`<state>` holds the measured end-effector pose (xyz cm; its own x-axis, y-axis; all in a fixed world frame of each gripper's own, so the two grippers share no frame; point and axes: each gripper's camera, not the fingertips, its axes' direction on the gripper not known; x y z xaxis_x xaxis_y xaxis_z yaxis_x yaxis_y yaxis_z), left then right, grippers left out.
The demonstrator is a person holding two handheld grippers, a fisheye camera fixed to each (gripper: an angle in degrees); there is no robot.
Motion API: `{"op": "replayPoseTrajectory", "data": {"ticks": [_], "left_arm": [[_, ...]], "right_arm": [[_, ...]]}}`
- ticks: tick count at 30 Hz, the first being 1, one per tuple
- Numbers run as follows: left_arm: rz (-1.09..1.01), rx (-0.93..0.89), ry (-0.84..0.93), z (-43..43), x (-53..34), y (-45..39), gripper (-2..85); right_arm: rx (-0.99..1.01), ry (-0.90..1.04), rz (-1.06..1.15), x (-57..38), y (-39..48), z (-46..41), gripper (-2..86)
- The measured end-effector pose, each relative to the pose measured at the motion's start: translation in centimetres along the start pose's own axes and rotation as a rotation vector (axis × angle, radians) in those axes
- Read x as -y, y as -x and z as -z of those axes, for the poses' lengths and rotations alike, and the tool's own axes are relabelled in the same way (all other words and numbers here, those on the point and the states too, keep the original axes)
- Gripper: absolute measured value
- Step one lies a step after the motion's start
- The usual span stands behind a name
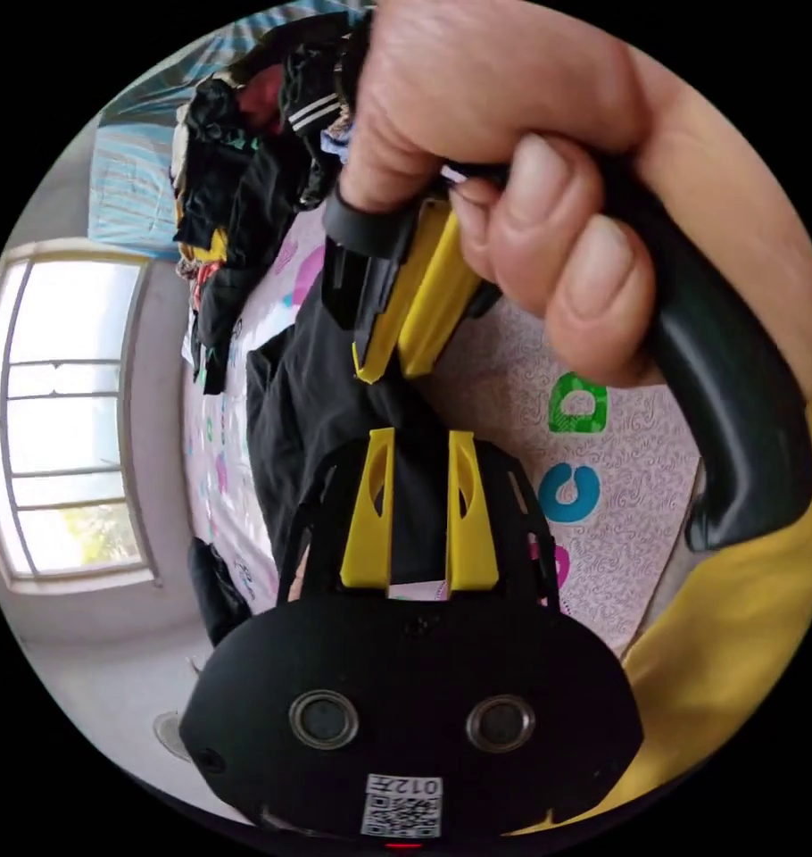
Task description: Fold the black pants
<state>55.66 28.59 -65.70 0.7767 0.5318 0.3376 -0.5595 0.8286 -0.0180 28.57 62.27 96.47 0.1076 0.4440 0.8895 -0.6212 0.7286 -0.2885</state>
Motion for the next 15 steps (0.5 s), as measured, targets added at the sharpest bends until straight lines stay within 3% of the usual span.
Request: {"op": "replayPoseTrajectory", "data": {"ticks": [3,7,15], "left_arm": [[0.109,-0.120,-0.051,0.4,-0.6,2.2,3.2],[0.308,-0.455,-0.064,-1.6,-2.3,7.7,1.5],[0.362,-0.608,-0.101,-3.6,-4.2,11.0,1.0]], "right_arm": [[0.027,0.033,0.018,0.9,-1.1,0.4,5.0],[0.067,0.022,-0.030,1.2,-3.9,2.1,11.4],[0.194,-0.013,-0.013,1.5,-5.8,0.8,13.6]]}}
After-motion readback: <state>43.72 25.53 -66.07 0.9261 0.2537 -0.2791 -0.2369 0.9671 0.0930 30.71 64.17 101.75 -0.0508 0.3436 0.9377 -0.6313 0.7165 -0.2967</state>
